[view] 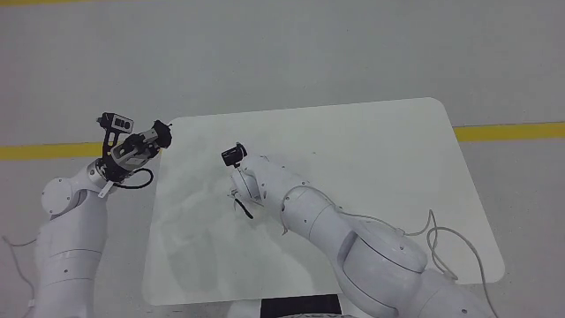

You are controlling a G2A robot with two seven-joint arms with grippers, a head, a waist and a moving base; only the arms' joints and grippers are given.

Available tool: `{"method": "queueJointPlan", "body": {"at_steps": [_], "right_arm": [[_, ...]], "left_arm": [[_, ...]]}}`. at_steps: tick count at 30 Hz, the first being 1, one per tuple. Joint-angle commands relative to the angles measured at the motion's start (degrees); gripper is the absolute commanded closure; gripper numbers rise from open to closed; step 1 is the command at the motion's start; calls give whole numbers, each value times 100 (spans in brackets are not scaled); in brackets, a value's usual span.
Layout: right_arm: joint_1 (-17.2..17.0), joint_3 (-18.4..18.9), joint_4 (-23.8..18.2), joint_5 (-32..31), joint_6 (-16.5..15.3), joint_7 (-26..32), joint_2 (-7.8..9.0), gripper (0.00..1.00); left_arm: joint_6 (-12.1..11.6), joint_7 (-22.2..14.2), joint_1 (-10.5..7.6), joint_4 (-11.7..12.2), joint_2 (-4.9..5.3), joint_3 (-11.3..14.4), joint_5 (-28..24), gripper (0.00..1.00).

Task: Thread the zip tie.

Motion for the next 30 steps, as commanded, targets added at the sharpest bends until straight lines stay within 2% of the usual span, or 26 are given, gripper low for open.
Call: {"method": "queueJointPlan", "body": {"at_steps": [1, 11, 14, 16, 17, 30], "right_arm": [[-5, -13, 4, 13, 3, -1, 3, 88], [-8, -92, -1, 69, 26, 4, 10, 87], [-8, -118, -9, 80, 50, 1, 12, 90], [0, -134, -32, 80, 62, -11, 14, 99], [5, -135, -36, 82, 62, -17, 14, 100], [104, -52, -264, -103, 62, -96, -3, 100]], "left_arm": [[0, 0, 0, 0, 0, 0, 0, 100], [0, 0, 0, 0, 0, 0, 0, 100], [0, 0, 0, 0, 0, 0, 0, 100], [0, 0, 0, 0, 0, 0, 0, 100], [0, 0, 0, 0, 0, 0, 0, 100], [0, 0, 0, 0, 0, 0, 0, 100]]}}
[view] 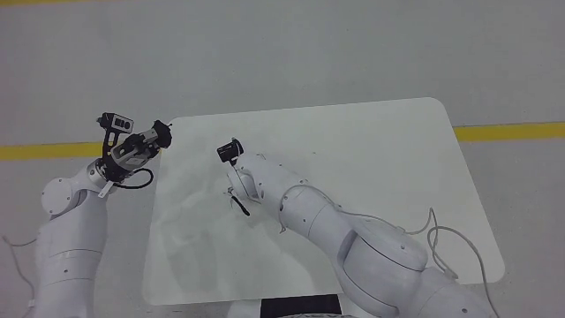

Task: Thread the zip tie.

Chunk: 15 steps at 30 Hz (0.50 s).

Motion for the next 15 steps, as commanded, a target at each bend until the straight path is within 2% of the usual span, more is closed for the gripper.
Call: {"method": "queueJointPlan", "body": {"at_steps": [1, 5, 15], "right_arm": [[7, 24, -40, -48, 0, 9, -1, 100], [36, 116, -156, -127, 0, 91, -3, 100], [53, 743, -693, -239, 0, 368, 60, 100]], "left_arm": [[0, 0, 0, 0, 0, 0, 0, 100], [0, 0, 0, 0, 0, 0, 0, 100], [0, 0, 0, 0, 0, 0, 0, 100]]}}
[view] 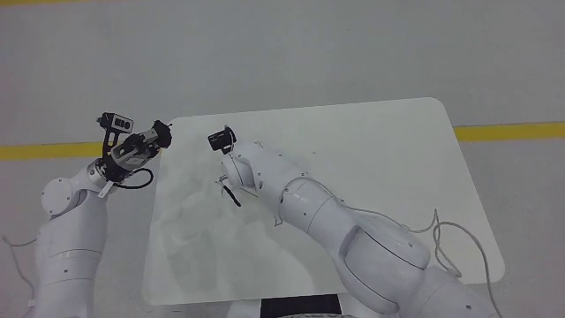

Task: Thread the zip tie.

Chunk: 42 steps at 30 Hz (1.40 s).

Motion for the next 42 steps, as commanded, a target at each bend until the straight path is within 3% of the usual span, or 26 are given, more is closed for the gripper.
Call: {"method": "queueJointPlan", "body": {"at_steps": [1, 9, 18, 21, 24, 32, 36, 42], "right_arm": [[-30, 127, -170, -79, 0, 94, 37, 100], [-384, 618, -1001, -684, 0, 553, 262, 100], [-399, 626, -1009, -677, -5, 515, 264, 100], [-495, 855, -1204, -581, 0, 265, 325, 100], [-658, 1157, -1662, -613, -3, 156, 446, 100], [-1708, 2018, -3859, -333, -600, 32, 807, 100], [-2020, 2162, -4375, -79, -862, -255, 866, 100], [-2070, 2177, -4459, -33, -911, -460, 873, 100]], "left_arm": [[0, 0, 0, 0, 0, 0, 0, 100], [0, 0, 0, 0, 0, 0, 0, 100], [0, 0, 0, 0, 0, 0, 0, 100], [0, 0, 0, 0, 0, 0, 0, 100], [0, 0, 0, 0, 0, 0, 0, 100], [0, 0, 0, 0, 0, 0, 0, 100], [0, 0, 0, 0, 0, 0, 0, 100], [0, 0, 0, 0, 0, 0, 0, 100]]}}
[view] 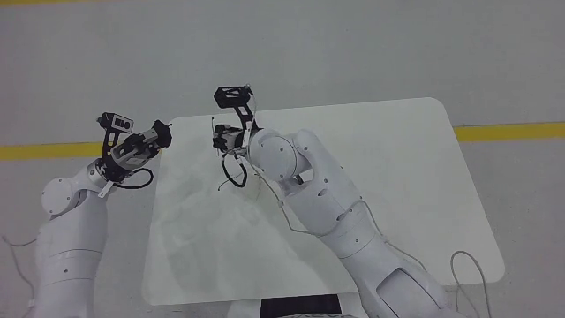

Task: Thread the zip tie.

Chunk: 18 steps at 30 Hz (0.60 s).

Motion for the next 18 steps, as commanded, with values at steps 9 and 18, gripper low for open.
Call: {"method": "queueJointPlan", "body": {"at_steps": [9, 18], "right_arm": [[-252, 113, -358, 371, -169, -793, 17, 100], [-414, -126, -565, 905, -573, -2113, -28, 100]], "left_arm": [[0, 0, 0, 0, 0, 0, 0, 100], [0, 0, 0, 0, 0, 0, 0, 100]]}}
